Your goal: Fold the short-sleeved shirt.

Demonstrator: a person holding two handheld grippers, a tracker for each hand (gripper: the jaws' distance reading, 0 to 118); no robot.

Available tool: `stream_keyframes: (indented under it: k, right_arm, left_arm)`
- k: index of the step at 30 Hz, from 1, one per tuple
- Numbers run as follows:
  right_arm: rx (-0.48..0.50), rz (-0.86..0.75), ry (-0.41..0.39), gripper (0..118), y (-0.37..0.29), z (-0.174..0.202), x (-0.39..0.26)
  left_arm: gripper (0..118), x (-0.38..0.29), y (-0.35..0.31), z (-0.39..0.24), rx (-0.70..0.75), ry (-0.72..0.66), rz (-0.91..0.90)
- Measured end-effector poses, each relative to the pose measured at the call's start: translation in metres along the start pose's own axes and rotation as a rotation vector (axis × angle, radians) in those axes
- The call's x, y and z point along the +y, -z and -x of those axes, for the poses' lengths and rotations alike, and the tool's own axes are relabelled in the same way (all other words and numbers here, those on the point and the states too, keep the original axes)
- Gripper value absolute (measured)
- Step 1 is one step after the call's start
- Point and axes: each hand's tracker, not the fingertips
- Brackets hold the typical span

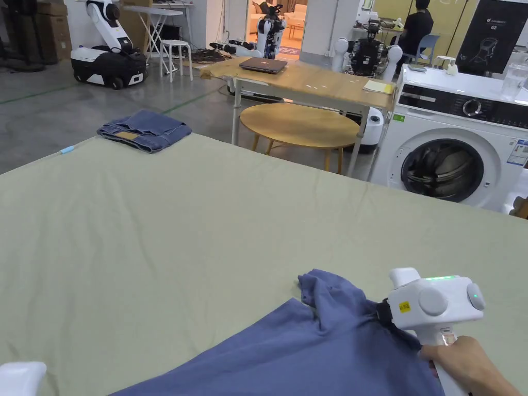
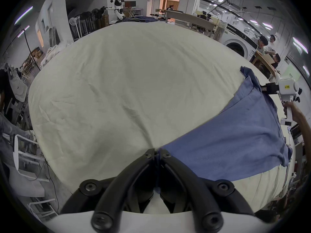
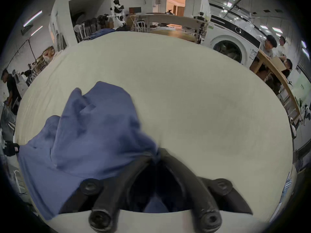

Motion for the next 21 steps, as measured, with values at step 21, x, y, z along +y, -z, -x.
stream_keyframes:
  k: [21]
  right_arm:
    - [-0.296, -0.522, 0.081, 1, -0.268, -0.020, -0.012]
  left_arm:
    - [0, 0.118, -0.126, -0.045, -0.118, 0.176, -0.367]
